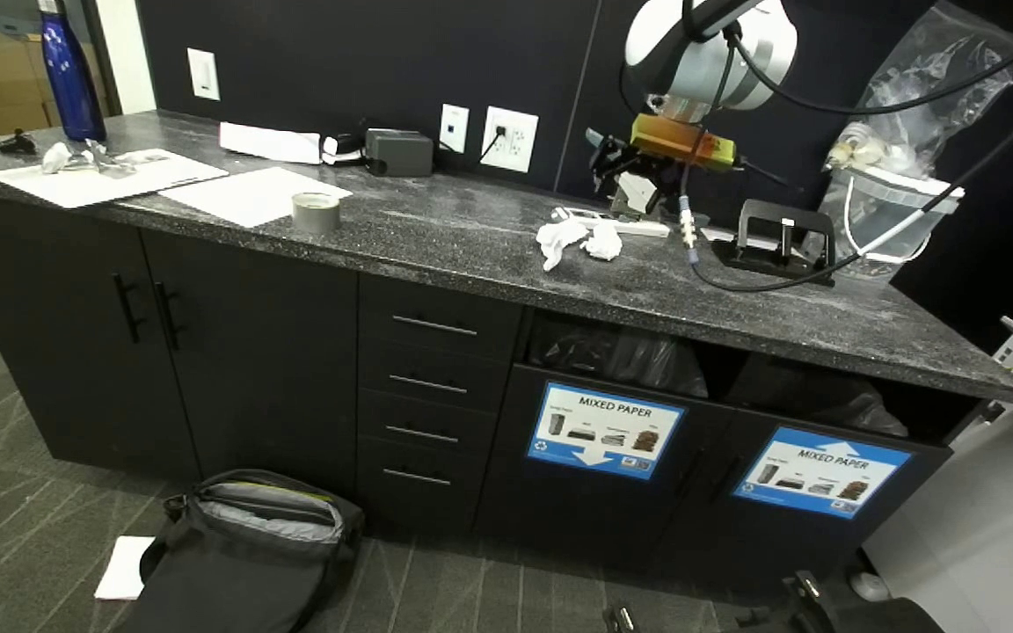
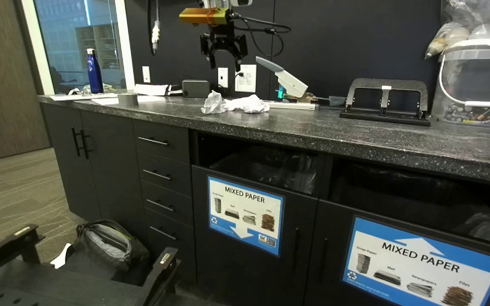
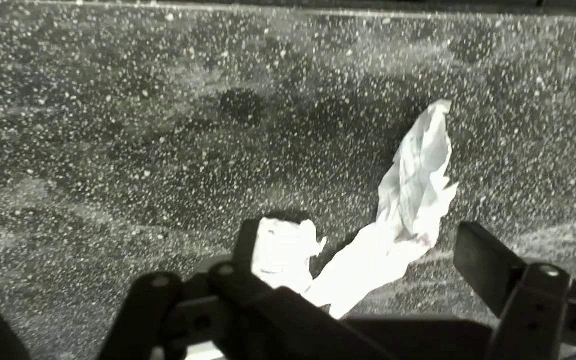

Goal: Pick up all the pieces of paper on the countertop and throw them in the bin

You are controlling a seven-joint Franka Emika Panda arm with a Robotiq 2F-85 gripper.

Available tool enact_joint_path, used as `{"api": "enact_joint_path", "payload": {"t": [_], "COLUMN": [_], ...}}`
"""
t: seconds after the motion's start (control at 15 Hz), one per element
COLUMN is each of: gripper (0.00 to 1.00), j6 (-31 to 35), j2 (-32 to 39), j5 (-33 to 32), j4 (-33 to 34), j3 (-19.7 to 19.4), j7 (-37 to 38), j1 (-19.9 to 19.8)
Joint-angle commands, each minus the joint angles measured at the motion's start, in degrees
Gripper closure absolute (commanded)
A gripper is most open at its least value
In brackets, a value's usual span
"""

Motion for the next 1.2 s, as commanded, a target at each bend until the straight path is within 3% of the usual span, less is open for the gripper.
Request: {"api": "enact_joint_path", "payload": {"t": [0.0,0.53,1.13], "gripper": [0.00,0.00,0.00], "j6": [-2.27,-9.88,-17.54], "j2": [9.11,26.94,42.02], "j5": [0.08,2.06,-0.88], "j4": [13.23,34.61,56.38], "j3": [1.38,3.38,1.97], "j7": [5.52,8.29,10.91], "j1": [-3.66,-7.79,-7.69]}}
